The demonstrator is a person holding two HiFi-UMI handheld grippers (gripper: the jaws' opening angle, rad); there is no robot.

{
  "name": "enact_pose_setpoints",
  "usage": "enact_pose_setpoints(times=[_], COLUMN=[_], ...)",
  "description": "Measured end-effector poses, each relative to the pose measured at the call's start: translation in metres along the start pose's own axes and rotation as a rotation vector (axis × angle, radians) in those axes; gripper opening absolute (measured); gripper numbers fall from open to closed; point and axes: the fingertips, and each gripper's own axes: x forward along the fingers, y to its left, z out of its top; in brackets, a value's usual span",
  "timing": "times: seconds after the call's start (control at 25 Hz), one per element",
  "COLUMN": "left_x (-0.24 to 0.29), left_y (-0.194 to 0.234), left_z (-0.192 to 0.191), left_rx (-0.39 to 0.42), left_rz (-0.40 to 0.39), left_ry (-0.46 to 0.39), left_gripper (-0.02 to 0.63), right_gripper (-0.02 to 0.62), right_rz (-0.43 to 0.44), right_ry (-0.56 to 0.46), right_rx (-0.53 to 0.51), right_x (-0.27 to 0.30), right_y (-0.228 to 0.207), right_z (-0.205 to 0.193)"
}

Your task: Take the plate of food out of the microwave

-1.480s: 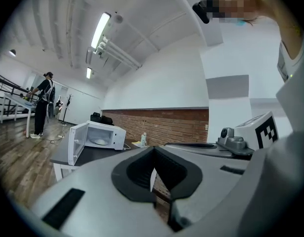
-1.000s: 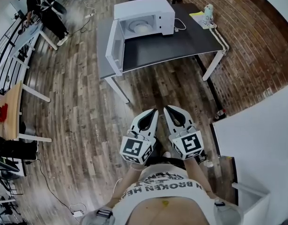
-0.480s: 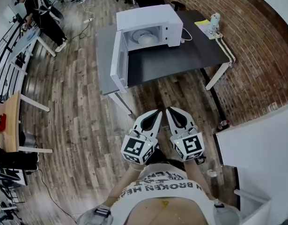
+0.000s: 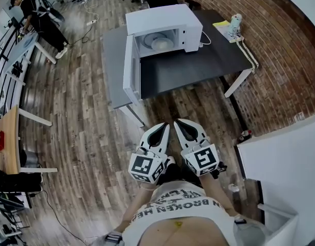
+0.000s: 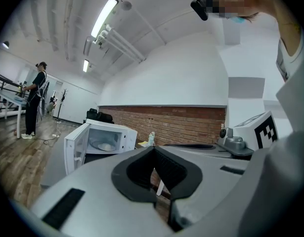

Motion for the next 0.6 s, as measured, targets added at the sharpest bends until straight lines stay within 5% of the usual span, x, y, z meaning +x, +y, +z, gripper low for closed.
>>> enact_pose_setpoints(times=[0.6], left_x=[0.062], left_y=[0.055], left_z=[0.01], left_rx=[-0.023], left_rz=[0.064], left_ry=[-0.002], left_gripper=[0.006], right_gripper=[0.008], right_rz=[0.056], right_ry=[0.011], right_rx=[0.013], right_x=[0.072], right_y=[-0.051], right_z=[0.004])
